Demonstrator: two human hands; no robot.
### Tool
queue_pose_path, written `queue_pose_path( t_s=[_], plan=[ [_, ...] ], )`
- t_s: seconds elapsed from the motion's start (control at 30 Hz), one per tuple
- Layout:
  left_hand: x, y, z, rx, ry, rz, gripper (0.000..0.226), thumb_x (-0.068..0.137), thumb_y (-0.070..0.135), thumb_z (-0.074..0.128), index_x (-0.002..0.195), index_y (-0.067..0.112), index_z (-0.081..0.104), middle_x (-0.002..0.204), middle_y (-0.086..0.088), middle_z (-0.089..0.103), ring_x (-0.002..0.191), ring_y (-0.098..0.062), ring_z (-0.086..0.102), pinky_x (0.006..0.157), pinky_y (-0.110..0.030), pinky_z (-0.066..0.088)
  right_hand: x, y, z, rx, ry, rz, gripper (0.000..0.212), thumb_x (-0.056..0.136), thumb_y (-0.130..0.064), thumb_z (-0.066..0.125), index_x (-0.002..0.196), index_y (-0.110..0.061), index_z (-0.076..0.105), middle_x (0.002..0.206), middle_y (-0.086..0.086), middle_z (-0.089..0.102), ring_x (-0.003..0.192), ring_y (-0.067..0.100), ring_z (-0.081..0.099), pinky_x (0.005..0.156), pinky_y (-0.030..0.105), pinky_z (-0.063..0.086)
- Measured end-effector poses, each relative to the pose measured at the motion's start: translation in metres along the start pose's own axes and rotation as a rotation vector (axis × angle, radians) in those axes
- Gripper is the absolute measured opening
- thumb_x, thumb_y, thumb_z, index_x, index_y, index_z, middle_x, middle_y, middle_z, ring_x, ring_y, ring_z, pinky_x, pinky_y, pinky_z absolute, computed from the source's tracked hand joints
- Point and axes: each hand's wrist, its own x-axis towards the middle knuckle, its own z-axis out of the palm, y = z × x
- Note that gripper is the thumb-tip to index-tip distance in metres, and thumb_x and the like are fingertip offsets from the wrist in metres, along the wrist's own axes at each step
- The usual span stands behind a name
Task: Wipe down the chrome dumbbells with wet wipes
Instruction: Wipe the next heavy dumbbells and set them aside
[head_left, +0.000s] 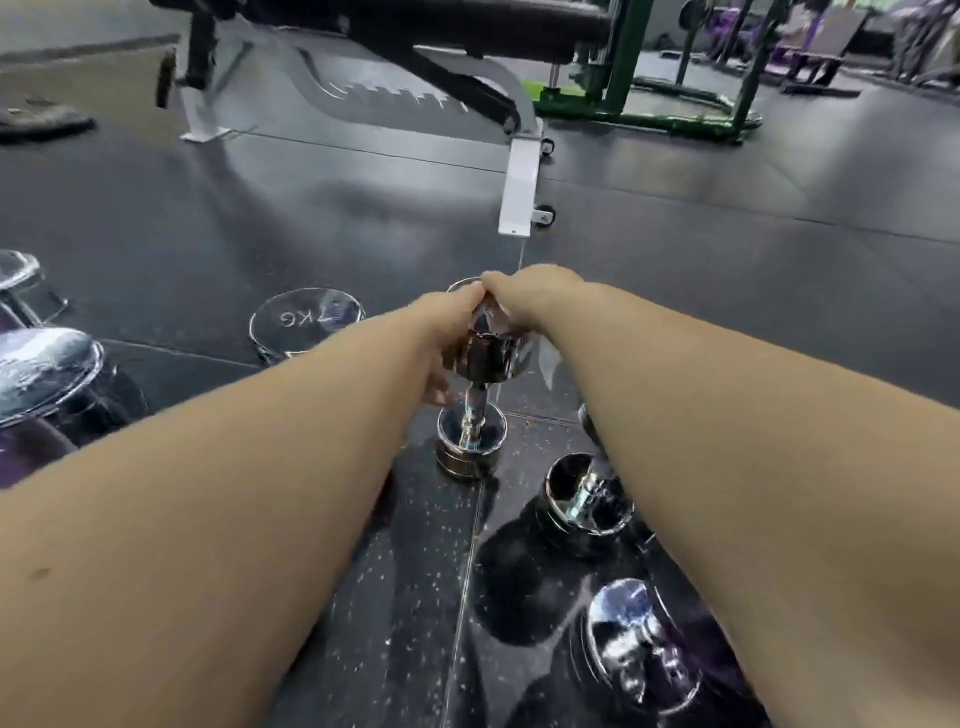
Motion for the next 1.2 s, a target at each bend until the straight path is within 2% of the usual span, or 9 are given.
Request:
queue_pose_path(
  t_s=[0.1,0.3,0.4,0.53,0.67,0.9,1.03,1.1,1.2],
  plan=[
    [0.019,-0.011,0.003,-0.158,-0.068,0.038,0.04,0.091,0.06,0.055,0.095,0.021,0.062,0.086,-0.007,0.069,0.074,-0.025,0.067,0.079,-0.044,0.057,0.018,0.005,0.023,0.448,-0.003,0.117,0.051,0.095,-0.048,0.034,0.06,-0.018,0.055,0.078,0.006,0.062,0.079,0.027,0.054,0.08,0.035,0.042],
    [-0.008,-0.029,0.001,-0.277,0.004,0.147,0.034,0.099,0.046,0.05,0.089,0.015,0.058,0.079,-0.006,0.07,0.07,-0.021,0.068,0.075,-0.041,0.059,-0.026,-0.003,0.035,1.118,-0.096,0.195,0.039,0.091,-0.052,0.058,0.083,-0.014,0.055,0.077,0.005,0.05,0.063,0.017,0.048,0.052,0.018,0.048],
    [-0.045,-0.061,0.001,-0.344,0.055,0.149,0.039,0.099,0.047,0.05,0.087,0.012,0.064,0.076,-0.007,0.074,0.072,-0.026,0.072,0.074,-0.043,0.061,-0.059,-0.003,0.057,1.122,-0.041,0.306,0.088,0.039,-0.082,0.067,0.099,-0.017,0.067,0.091,0.003,0.063,0.077,0.027,0.065,0.081,0.039,0.054],
    [-0.1,-0.124,-0.005,-0.465,0.076,0.182,0.038,0.099,0.045,0.048,0.104,0.013,0.069,0.092,-0.006,0.076,0.088,-0.022,0.073,0.071,-0.032,0.058,-0.155,-0.009,0.083,1.072,-0.029,0.335,0.087,0.058,-0.079,0.07,0.11,-0.01,0.063,0.106,0.005,0.066,0.09,0.024,0.063,0.067,0.031,0.048],
    [-0.155,-0.144,-0.018,-0.363,0.026,0.189,0.038,0.099,0.041,0.051,0.084,0.012,0.07,0.065,0.0,0.073,0.056,-0.012,0.069,0.052,-0.022,0.053,-0.207,-0.004,0.111,1.236,-0.085,0.34,0.096,0.051,-0.083,0.069,0.116,-0.011,0.067,0.109,0.002,0.068,0.088,0.021,0.068,0.073,0.034,0.055],
    [-0.196,-0.161,-0.022,-0.178,-0.027,0.114,0.049,0.092,0.058,0.051,0.092,0.015,0.074,0.088,-0.005,0.077,0.084,-0.028,0.073,0.088,-0.045,0.056,-0.251,0.011,0.111,1.144,-0.242,0.265,0.094,0.053,-0.086,0.055,0.127,-0.028,0.063,0.126,-0.008,0.063,0.1,0.018,0.061,0.082,0.039,0.044],
    [-0.184,-0.15,-0.017,-0.208,-0.01,0.125,0.042,0.099,0.049,0.043,0.089,0.017,0.069,0.069,-0.002,0.074,0.06,-0.018,0.07,0.07,-0.032,0.055,-0.245,0.011,0.103,1.063,0.169,0.151,0.027,0.09,-0.034,0.047,0.082,-0.013,0.063,0.087,0.01,0.066,0.078,0.028,0.062,0.074,0.042,0.052],
    [-0.174,-0.151,-0.018,-0.206,-0.005,0.14,0.041,0.099,0.049,0.04,0.09,0.02,0.067,0.066,0.0,0.072,0.058,-0.016,0.067,0.074,-0.03,0.053,-0.239,0.01,0.097,1.059,0.456,0.015,0.029,0.095,-0.014,0.043,0.096,-0.02,0.071,0.097,-0.005,0.068,0.086,0.02,0.064,0.077,0.036,0.053],
    [-0.166,-0.153,-0.021,-0.21,0.025,0.154,0.048,0.1,0.051,0.031,0.096,0.019,0.067,0.078,-0.001,0.073,0.058,-0.014,0.066,0.063,-0.028,0.051,-0.239,-0.001,0.095,0.782,0.369,-0.313,0.037,0.098,-0.011,0.045,0.124,-0.023,0.068,0.131,-0.005,0.064,0.116,0.016,0.061,0.114,0.038,0.036]
  ],
)
